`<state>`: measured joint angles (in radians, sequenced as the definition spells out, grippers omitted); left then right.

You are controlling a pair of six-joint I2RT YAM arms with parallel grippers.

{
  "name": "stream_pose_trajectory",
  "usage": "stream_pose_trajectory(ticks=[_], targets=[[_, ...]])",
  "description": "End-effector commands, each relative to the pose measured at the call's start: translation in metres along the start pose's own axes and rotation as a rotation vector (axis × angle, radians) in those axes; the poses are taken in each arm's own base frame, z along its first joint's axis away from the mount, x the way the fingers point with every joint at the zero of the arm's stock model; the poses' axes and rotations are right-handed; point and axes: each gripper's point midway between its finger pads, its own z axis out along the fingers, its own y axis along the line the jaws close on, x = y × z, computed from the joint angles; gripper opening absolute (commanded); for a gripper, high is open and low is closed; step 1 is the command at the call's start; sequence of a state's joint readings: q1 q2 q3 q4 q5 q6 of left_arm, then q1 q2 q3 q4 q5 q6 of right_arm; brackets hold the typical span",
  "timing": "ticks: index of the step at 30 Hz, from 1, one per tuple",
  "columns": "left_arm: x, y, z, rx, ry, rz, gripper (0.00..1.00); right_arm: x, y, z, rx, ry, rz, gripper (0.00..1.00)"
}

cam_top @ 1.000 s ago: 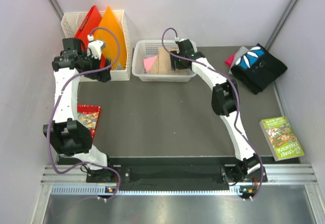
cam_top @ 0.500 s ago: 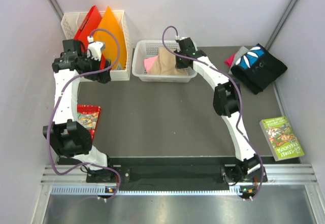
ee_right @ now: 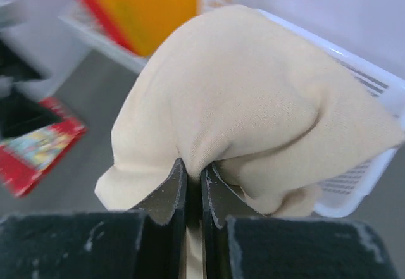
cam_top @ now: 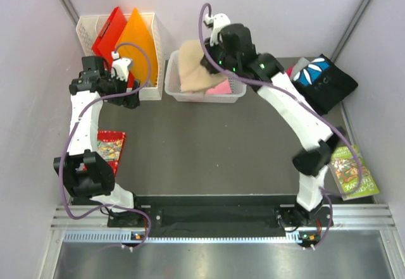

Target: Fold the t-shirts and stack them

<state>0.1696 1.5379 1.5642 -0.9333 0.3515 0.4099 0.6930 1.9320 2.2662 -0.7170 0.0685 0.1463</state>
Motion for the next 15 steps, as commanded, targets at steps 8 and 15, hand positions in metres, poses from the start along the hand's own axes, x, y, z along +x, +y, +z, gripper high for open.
stream_pose_trajectory(ticks=[8, 15], targets=[[-0.019, -0.009, -0.003, 0.048, -0.104, 0.018, 0.93, 0.074, 0.074, -0.163, -0.071, 0.090, 0.043, 0.00], [-0.020, -0.020, -0.006, 0.098, -0.122, 0.020, 0.93, 0.149, 0.058, -0.148, 0.001, 0.223, 0.053, 0.00]])
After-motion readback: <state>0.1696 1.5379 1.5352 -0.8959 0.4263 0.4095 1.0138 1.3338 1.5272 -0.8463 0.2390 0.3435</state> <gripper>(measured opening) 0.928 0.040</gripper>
